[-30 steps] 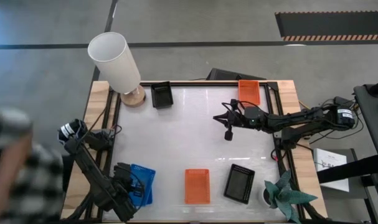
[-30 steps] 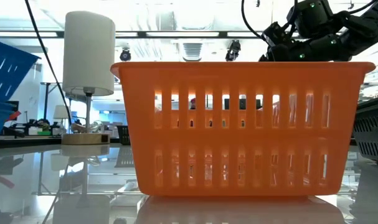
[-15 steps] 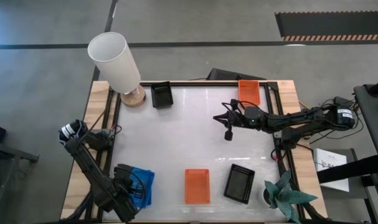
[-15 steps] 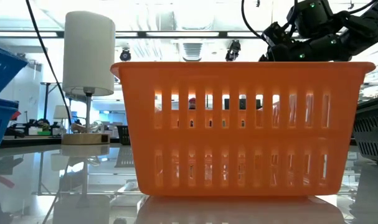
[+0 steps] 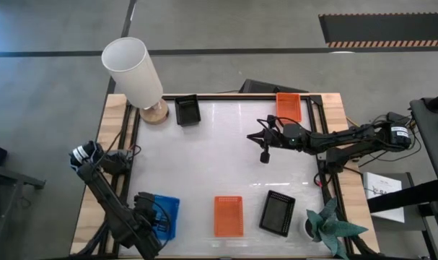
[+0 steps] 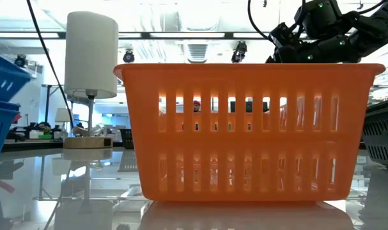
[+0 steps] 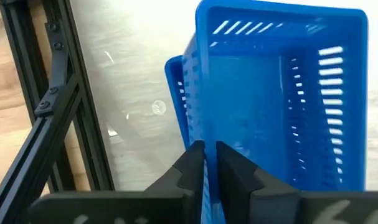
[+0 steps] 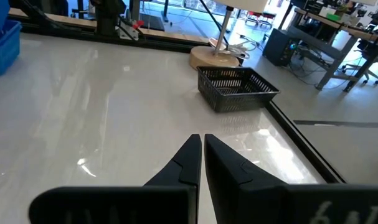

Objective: Stack baskets by color
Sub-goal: Stack the right blue bin on top of the bottom blue bin

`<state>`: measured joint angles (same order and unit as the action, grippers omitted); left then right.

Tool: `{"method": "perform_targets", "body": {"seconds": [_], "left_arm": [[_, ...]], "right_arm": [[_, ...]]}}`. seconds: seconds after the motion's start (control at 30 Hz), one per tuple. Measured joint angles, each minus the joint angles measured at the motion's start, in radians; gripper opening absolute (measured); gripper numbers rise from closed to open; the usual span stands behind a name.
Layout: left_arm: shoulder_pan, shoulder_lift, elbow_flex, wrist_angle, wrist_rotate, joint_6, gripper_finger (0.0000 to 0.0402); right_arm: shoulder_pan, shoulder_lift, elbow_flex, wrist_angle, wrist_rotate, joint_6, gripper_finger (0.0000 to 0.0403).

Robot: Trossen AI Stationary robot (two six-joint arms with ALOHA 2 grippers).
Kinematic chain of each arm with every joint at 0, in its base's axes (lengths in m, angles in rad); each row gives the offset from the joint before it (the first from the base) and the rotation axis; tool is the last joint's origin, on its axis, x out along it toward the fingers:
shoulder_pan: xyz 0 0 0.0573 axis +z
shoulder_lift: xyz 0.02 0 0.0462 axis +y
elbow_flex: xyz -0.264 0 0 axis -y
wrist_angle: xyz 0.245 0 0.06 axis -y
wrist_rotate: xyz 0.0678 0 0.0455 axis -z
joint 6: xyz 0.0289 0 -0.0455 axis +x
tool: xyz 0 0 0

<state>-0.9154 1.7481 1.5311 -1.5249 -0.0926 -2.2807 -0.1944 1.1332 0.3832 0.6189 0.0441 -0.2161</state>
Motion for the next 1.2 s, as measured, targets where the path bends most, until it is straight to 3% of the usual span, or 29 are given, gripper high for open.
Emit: {"method": "perform_targets", "body": {"seconds": [0.43,0.57,0.8,1.2], "left_arm": [[0.005,0.005,-0.005,0.001,-0.017,0.008,0.0111],[0.005,0.005,-0.020,0.007,-0.017,0.008,0.0089],[0.005,0.004,-0.054,0.022,0.007,0.009,0.0007],[0.008,-0.033,-0.053,0.024,0.008,0.010,0.0001]], "right_arm": [[0.000,0.000,0.000,0.000,0.000,0.006,0.0013],[0.000,0.000,0.000,0.000,0.000,0.006,0.0013],[0.000,0.000,0.000,0.000,0.000,0.005,0.0013],[0.000,0.000,0.000,0.000,0.000,0.004,0.0013]]}}
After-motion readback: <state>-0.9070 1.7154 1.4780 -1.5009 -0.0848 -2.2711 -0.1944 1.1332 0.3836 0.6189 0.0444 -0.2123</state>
